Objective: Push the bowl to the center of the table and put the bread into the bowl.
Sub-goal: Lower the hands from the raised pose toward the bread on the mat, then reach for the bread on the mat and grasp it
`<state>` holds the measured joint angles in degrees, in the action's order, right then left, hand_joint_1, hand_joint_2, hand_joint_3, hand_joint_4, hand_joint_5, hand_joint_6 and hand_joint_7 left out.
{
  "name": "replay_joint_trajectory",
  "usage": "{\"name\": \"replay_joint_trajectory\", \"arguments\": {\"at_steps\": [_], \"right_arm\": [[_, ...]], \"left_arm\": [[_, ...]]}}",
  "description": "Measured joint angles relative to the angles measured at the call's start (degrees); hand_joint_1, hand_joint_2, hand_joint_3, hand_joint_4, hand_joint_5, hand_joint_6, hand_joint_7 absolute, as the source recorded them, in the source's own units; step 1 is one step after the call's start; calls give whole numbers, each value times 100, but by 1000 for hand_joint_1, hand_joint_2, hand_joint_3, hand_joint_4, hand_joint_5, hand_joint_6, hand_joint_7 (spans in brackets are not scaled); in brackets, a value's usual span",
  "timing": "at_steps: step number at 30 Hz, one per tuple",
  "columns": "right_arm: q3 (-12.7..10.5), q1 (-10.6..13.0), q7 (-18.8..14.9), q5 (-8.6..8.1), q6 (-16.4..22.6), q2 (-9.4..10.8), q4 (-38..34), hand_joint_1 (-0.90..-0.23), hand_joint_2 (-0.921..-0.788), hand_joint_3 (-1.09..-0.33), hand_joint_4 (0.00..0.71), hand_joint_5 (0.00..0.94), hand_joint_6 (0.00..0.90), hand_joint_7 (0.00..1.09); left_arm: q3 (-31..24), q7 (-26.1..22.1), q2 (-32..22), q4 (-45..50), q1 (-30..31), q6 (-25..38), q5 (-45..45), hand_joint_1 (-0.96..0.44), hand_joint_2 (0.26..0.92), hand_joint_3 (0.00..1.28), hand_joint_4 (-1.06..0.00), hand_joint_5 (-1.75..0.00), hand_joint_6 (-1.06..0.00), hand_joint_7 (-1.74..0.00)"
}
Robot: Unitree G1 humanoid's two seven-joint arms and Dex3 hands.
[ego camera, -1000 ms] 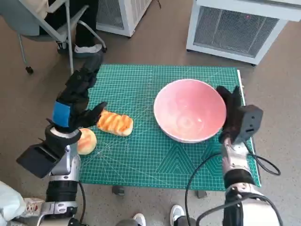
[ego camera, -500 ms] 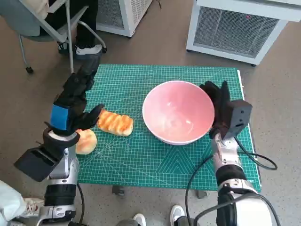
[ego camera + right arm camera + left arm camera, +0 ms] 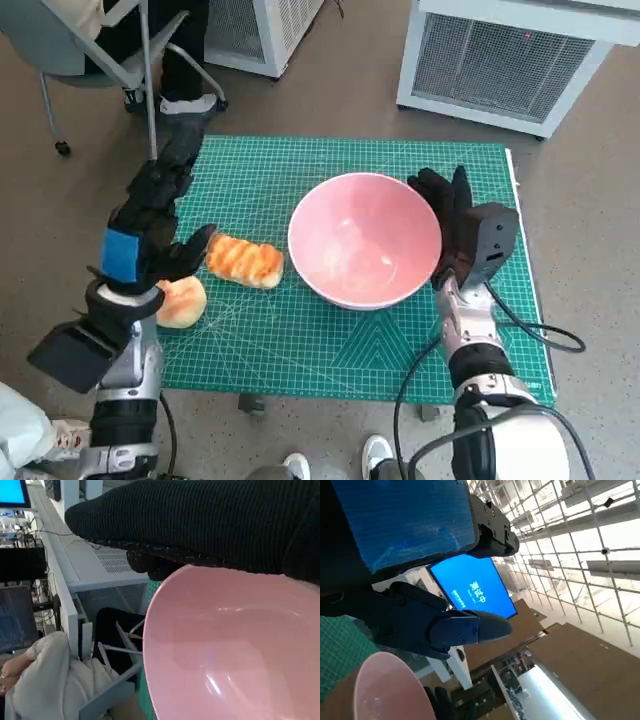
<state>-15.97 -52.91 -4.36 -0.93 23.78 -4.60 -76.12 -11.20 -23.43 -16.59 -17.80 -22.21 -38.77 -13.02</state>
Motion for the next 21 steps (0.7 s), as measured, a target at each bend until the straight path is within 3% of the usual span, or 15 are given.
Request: {"name": "replay_joint_trajectory", "arguments": {"at_steps": [6, 11, 13, 15, 17, 21], "right_arm": [[142, -89, 3, 120, 656, -216, 195, -561, -921, -804, 173, 1, 203, 67], [276, -121, -3, 139, 1623, -370, 545, -582, -921, -818, 179, 4, 213, 75], [291, -114, -106, 102, 2021, -404, 729, -607, -921, -830, 186, 3, 102, 326], [298, -87, -383, -14, 2481, -411, 1005, -616, -921, -834, 191, 4, 51, 454], [308, -39, -733, -250, 2890, -398, 1331, -621, -921, -837, 198, 7, 26, 541], [404, 124, -1564, -907, 3392, -326, 2079, -621, -921, -837, 204, 10, 5, 636]], "left_arm": [[-71, 41, -392, -88, 85, -134, 469, -645, 921, 418, -210, 0, -334, 0], [-121, 76, -947, -257, 98, -149, 956, -657, 921, 433, -203, 0, -318, 0], [-119, 101, -1132, -301, 103, -162, 1142, -667, 921, 443, -197, 0, -310, 0], [-106, 125, -1317, -376, 103, -194, 1352, -672, 921, 448, -193, 0, -306, 0], [-75, 139, -1476, -446, 102, -210, 1547, -677, 921, 451, -188, 0, -302, 0], [41, 153, -1736, -594, 83, -227, 1848, -685, 921, 432, -180, 0, -289, 0]]}}
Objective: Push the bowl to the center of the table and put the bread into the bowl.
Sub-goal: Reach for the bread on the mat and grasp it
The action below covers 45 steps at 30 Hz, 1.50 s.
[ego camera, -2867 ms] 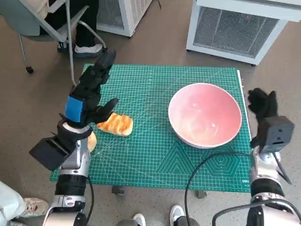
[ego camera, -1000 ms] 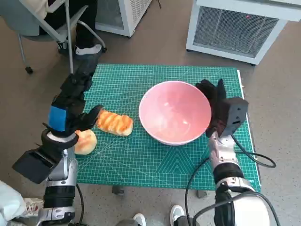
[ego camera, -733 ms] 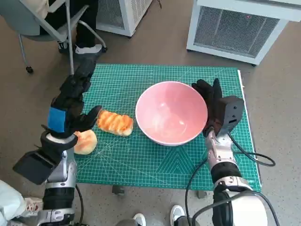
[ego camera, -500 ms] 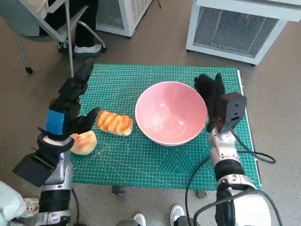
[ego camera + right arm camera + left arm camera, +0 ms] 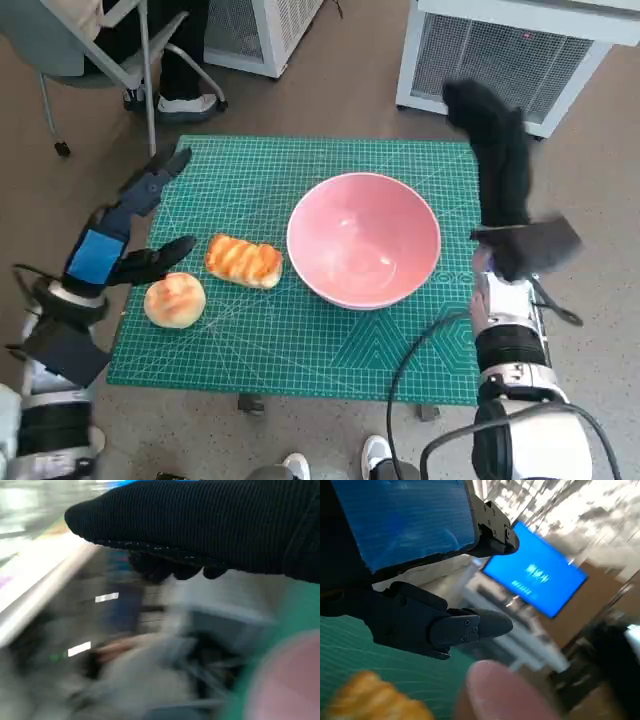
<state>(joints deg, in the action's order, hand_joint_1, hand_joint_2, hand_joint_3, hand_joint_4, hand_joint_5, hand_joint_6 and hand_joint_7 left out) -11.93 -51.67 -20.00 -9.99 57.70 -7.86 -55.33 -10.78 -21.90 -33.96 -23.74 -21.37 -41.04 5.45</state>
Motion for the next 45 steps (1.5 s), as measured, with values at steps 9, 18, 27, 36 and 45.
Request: {"name": "replay_joint_trajectory", "arguments": {"at_steps": [9, 18, 27, 36, 45], "right_arm": [[374, 510, -967, -632, 306, 20, 1265, -662, -921, -804, 221, 28, -1, 710], [468, 823, -895, -476, 363, -95, 1734, -661, -921, -807, 222, 54, -1, 772], [471, 865, -725, -287, 418, -139, 1787, -657, -921, -826, 215, 79, -1, 790], [516, 898, -657, -231, 414, -220, 1881, -659, -921, -838, 31, 452, -1, 801], [551, 963, -636, -217, 396, -232, 1962, -667, -921, -840, 0, 511, -1, 805]], "left_arm": [[549, -86, -320, -223, -284, 186, 625, -661, 921, 269, -174, -1, -296, -6], [1182, -371, -511, -296, -773, 845, 1245, -651, 921, 82, -197, -7, -320, -20], [1872, -997, -582, -294, -1291, 2041, 1885, -603, 889, 9, -213, -7, -352, -38], [2438, -1201, -512, -560, -1811, 2970, 2421, -564, 838, 0, -213, -4, -367, -47], [2988, -1539, -204, -902, -2276, 4143, 2951, -512, 803, 0, -221, -5, -380, -57]]}}
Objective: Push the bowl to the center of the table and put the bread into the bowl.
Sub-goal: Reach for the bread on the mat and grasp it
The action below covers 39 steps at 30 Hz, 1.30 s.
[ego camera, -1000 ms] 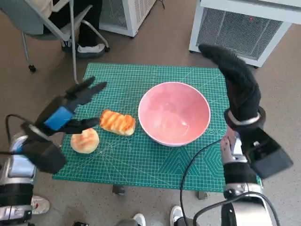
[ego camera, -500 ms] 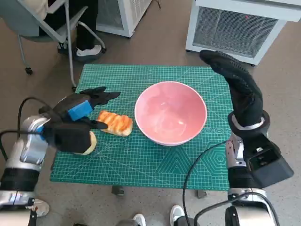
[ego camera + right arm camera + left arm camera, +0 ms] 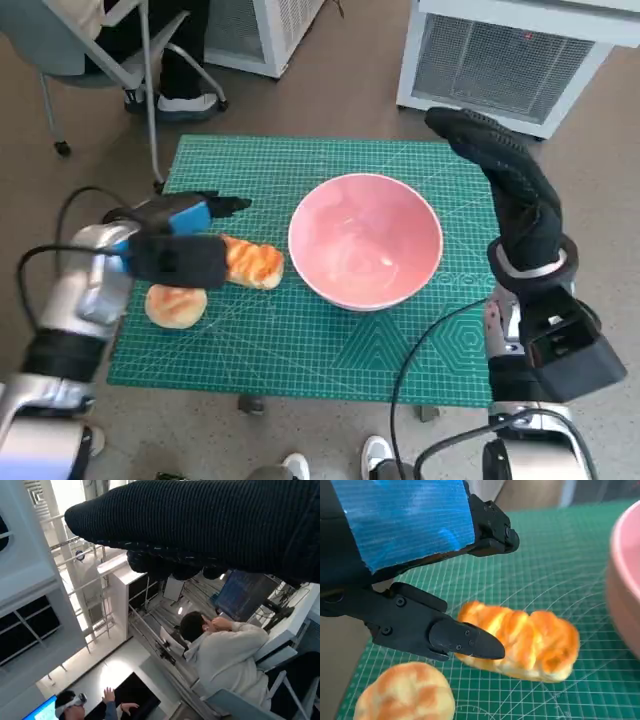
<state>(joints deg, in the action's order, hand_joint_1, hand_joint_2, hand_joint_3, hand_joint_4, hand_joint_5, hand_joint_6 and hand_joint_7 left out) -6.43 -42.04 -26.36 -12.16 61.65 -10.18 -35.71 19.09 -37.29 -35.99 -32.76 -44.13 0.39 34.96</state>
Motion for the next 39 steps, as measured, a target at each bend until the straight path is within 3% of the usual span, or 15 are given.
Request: {"name": "replay_joint_trajectory", "arguments": {"at_steps": [8, 10, 11, 12, 13, 15, 18, 20, 22, 24, 25, 26, 28, 32, 39], "right_arm": [[15, 57, 1, -105, -90, -1, 102, -660, -921, -845, -1, 509, -1, 804], [20, 59, 1, -110, -101, 0, 125, -660, -921, -845, -1, 509, -1, 804], [23, 61, 1, -110, -101, 0, 135, -659, -921, -845, -1, 508, -1, 804], [25, 64, 1, -110, -102, 0, 144, -659, -921, -846, -1, 508, -1, 804], [25, 69, 2, -110, -103, -1, 153, -659, -921, -846, -1, 508, -1, 804], [27, 80, 2, -111, -112, 0, 170, -658, -921, -846, -1, 507, -1, 804], [33, 93, 1, -121, -146, 0, 188, -654, -921, -847, -1, 506, -1, 803], [39, 99, 1, -128, -160, 0, 196, -652, -921, -848, -1, 505, -1, 802], [42, 102, 1, -139, -162, 1, 200, -650, -921, -848, -1, 504, -1, 802], [44, 108, 1, -142, -162, 2, 201, -648, -921, -848, -1, 504, -1, 801], [44, 112, 2, -142, -162, 2, 202, -647, -921, -848, -1, 504, -1, 801], [44, 116, 2, -142, -162, 2, 202, -647, -921, -848, -1, 504, -1, 801], [44, 123, 2, -141, -162, 2, 202, -646, -921, -848, -1, 504, -1, 801], [45, 130, 1, -142, -162, 2, 201, -645, -921, -846, -1, 505, -1, 789], [62, 142, 1, -159, -162, 2, 202, -642, -921, -847, -1, 503, -1, 776]], "left_arm": [[410, -286, 270, -466, -347, 658, 261, -417, 784, 0, -274, -24, -423, -90], [479, -303, 340, -599, -422, 760, 283, -375, 781, 0, -376, -70, -447, -109], [498, -304, 382, -670, -455, 798, 280, -357, 777, 5, -418, -170, -454, -118], [504, -303, 415, -718, -471, 817, 277, -333, 773, 6, -437, -400, -463, -139], [508, -303, 446, -752, -482, 823, 271, -297, 771, 5, -433, -742, -481, -174], [511, -301, 491, -813, -490, 796, 230, -259, 769, 3, -398, -1102, -500, -229], [538, -255, 527, -902, -490, 623, 186, -214, 768, 1, -353, -1412, -501, -382], [542, -215, 525, -924, -491, 489, 145, -189, 773, 3, -388, -1311, -507, -488], [562, -180, 526, -953, -490, 357, 124, -153, 785, 5, -458, -1021, -520, -632], [583, -132, 525, -984, -489, 216, 113, -116, 801, 10, -504, -879, -553, -736], [593, -95, 525, -1001, -488, 152, 110, -207, 844, 37, -532, -835, -592, -919], [599, -55, 525, -1012, -485, 94, 108, -239, 860, 46, -540, -824, -607, -983], [605, 23, 525, -1038, -479, -16, 106, -123, 889, 65, -545, -985, -667, -1089], [611, 182, 515, -1106, -462, -222, 103, -26, 890, 79, -581, -1215, -787, -985], [609, 268, 435, -1124, -456, -459, 97, -2, 879, 82, -700, -1249, -773, -918]]}}
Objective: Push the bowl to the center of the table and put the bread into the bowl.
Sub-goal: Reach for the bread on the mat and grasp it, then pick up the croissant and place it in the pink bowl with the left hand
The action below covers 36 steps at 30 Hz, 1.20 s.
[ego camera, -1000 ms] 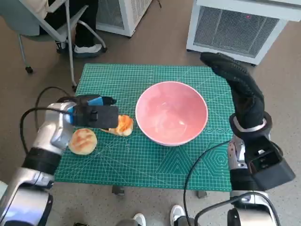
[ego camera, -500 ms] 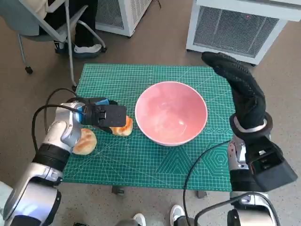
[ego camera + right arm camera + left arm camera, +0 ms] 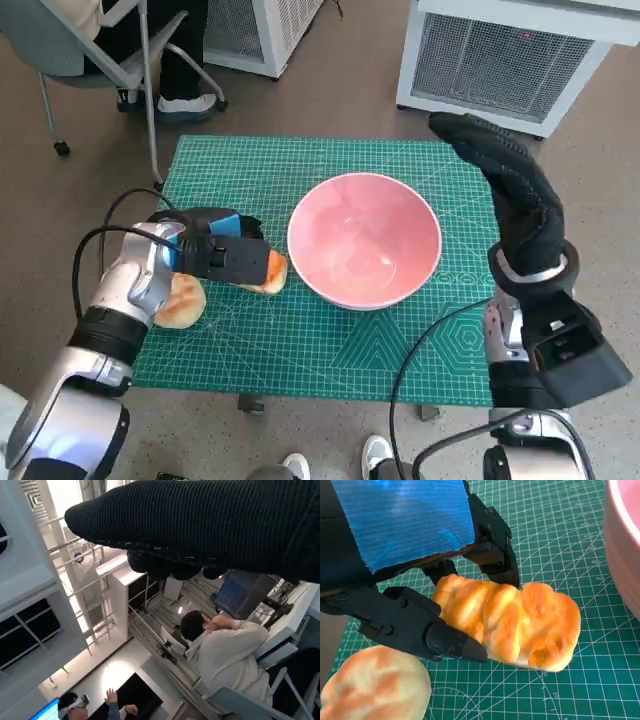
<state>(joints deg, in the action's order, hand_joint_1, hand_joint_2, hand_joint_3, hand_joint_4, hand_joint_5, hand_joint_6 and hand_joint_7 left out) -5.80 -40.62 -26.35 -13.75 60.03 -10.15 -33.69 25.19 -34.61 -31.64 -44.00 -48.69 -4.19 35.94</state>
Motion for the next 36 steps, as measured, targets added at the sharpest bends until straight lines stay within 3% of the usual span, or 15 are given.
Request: {"name": "replay_joint_trajectory", "arguments": {"at_steps": [7, 13, 20, 30, 36], "right_arm": [[3, 34, 1, 1, -44, -1, 25, -638, -921, -851, -1, 502, -1, 773], [1, 52, 11, 4, -83, -1, 84, -636, -921, -851, -1, 500, -1, 771], [1, 69, 43, 3, -121, 0, 148, -635, -921, -852, -1, 498, -1, 764], [2, 131, 52, 1, -210, 0, 317, -636, -921, -849, -1, 495, -1, 759], [-11, 153, 82, 1, -273, -7, 456, -637, -921, -849, -1, 493, -1, 752]], "left_arm": [[-248, -202, -331, 361, 37, -17, -195, 0, 880, 87, -693, -1312, -784, -851], [-792, -248, -710, 1078, 51, -25, -570, 0, 880, 88, -713, -1237, -744, -951], [-1479, -90, -1004, 1693, 51, -278, -1146, 0, 907, 58, -735, -1054, -657, -1196], [-2142, 22, -1072, 2472, 51, -399, -1812, 0, 900, 37, -793, -1019, -674, -1154], [-2183, 448, -873, 2901, 19, -602, -1837, 0, 898, 31, -810, -995, -683, -1150]]}}
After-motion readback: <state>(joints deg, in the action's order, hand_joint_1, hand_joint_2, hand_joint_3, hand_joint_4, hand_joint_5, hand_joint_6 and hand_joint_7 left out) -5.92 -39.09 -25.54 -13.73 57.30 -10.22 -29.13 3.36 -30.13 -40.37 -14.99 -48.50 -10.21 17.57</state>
